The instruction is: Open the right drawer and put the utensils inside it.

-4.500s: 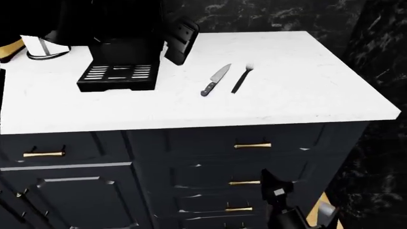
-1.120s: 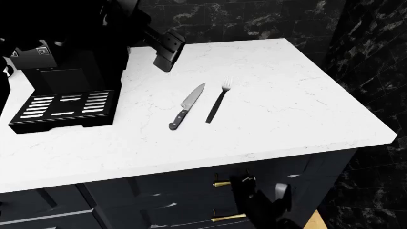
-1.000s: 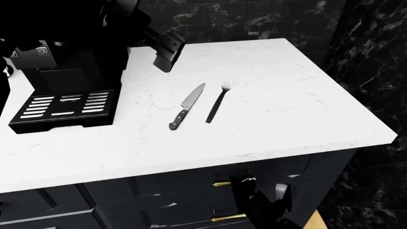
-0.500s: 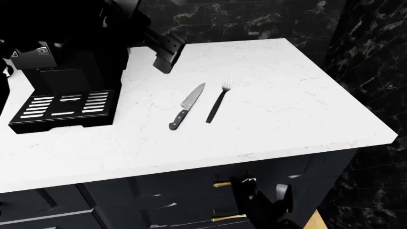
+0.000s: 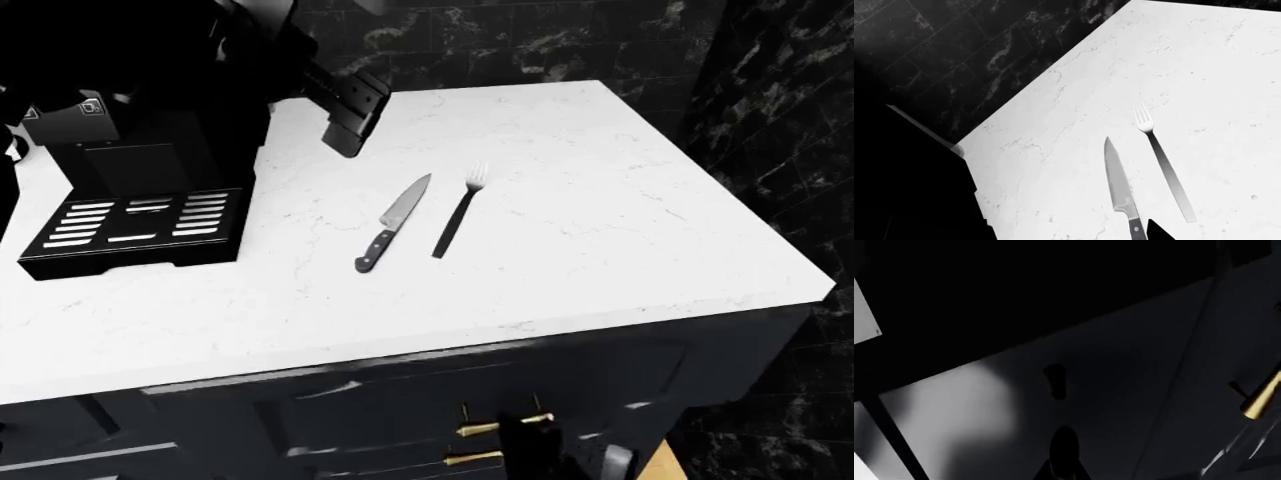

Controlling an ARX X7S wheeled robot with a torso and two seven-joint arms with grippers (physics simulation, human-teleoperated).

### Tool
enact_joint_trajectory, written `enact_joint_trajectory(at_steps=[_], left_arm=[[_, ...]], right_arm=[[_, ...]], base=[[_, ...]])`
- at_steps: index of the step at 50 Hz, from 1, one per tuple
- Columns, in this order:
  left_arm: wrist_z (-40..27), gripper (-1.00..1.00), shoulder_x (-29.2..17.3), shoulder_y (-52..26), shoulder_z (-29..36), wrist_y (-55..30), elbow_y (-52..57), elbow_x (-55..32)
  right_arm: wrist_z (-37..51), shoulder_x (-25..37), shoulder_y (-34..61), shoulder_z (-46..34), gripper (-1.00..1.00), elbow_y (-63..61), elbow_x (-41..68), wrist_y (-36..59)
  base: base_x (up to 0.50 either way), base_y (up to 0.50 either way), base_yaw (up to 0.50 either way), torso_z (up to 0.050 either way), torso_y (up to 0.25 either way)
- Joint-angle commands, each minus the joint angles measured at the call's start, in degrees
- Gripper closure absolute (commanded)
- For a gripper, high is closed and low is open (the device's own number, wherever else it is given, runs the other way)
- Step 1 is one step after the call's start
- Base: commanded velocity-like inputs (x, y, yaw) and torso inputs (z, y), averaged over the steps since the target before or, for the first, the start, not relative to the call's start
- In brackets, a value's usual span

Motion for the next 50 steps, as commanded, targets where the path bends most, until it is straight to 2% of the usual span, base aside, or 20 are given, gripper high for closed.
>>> enact_joint_trajectory(at_steps=[1, 20, 31, 33, 37, 50], left_arm=[[-0.1, -1.0, -0.2, 0.0, 0.2, -0.1, 0.1, -0.2], [-1.0, -1.0, -0.2, -0.7, 0.1, -1.0, 0.6, -1.0], [-2.0, -1.0, -0.2, -0.5, -0.1, -1.5, 1.4, -1.8], [-2.1, -1.0, -0.2, -0.6, -0.2, -1.7, 1.7, -2.1], [-2.4, -1.0, -0.3, -0.7, -0.3, -1.9, 1.9, -2.4], [-2.3, -1.0, -0.3, -1.1, 0.0, -2.1, 1.8, -2.6]], right_arm=[[-3.0, 1.8, -11.8, 5.1, 1.0, -12.9, 3.9, -1.9], [-11.1, 3.4, -36.2, 6.7, 1.0, -30.6, -2.0, -5.1], [-22.5, 3.0, -50.1, 7.7, 1.0, -34.1, -7.7, -8.2], [-25.0, 0.3, -50.7, 10.8, 1.0, -33.6, -11.0, -4.6], [-31.7, -8.6, -50.7, 22.7, 1.0, -34.5, -21.5, 8.4], [-36.3, -8.8, -50.8, 24.2, 1.0, -31.0, -24.1, 8.6]], base=[[0.0, 0.0, 0.0, 0.0, 0.0], [0.0, 0.0, 0.0, 0.001, 0.001], [0.0, 0.0, 0.0, 0.001, 0.001], [0.0, 0.0, 0.0, 0.0, 0.0], [0.0, 0.0, 0.0, 0.0, 0.003], [0.0, 0.0, 0.0, 0.001, 0.0]])
